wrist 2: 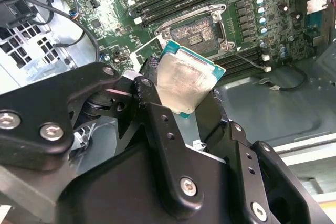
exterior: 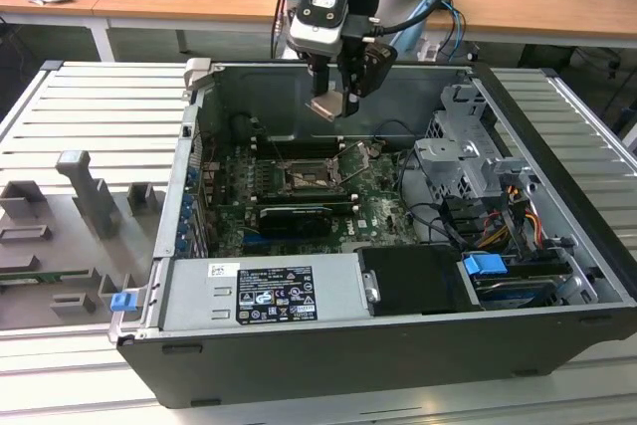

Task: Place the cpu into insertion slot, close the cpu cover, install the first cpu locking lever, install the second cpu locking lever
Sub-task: 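Place the cpu into insertion slot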

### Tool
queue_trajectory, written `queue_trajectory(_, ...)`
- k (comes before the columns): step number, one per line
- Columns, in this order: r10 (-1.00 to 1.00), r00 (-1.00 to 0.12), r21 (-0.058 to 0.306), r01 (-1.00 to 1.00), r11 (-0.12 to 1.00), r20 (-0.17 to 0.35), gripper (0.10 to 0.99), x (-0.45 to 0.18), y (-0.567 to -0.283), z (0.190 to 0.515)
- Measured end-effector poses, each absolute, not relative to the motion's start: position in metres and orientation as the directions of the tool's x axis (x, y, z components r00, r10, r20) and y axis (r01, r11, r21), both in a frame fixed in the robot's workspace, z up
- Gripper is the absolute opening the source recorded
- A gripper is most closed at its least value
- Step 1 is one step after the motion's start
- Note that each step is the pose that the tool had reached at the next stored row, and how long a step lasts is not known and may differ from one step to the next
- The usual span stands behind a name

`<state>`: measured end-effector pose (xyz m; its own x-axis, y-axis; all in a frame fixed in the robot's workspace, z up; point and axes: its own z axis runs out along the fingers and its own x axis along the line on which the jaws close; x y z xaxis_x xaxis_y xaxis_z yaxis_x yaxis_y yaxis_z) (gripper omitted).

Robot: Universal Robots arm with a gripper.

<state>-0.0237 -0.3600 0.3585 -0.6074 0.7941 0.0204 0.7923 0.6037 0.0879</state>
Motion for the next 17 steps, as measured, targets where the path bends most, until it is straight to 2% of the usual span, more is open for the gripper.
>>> queue_trajectory(17, 0.860, -0.510, 0.088, 0.858, 0.506, 0.020, 0.529, -0.0237, -0.3600, 0.3565)
